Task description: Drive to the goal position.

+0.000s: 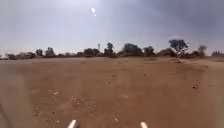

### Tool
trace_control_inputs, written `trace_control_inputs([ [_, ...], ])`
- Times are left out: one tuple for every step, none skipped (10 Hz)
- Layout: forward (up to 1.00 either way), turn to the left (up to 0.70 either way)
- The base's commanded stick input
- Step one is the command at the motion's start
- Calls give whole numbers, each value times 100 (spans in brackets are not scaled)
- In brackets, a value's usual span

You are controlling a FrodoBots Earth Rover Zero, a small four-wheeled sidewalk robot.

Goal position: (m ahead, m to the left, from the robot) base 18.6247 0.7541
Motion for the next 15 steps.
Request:
trace_control_inputs([
  [70, 0],
  [70, 0],
  [70, 0],
  [70, 0],
  [70, -35],
  [70, -35],
  [70, -35],
  [70, -16],
  [70, -10],
  [70, -3],
  [70, 0],
  [70, 0],
  [70, 0],
  [70, 0],
  [70, 0],
])
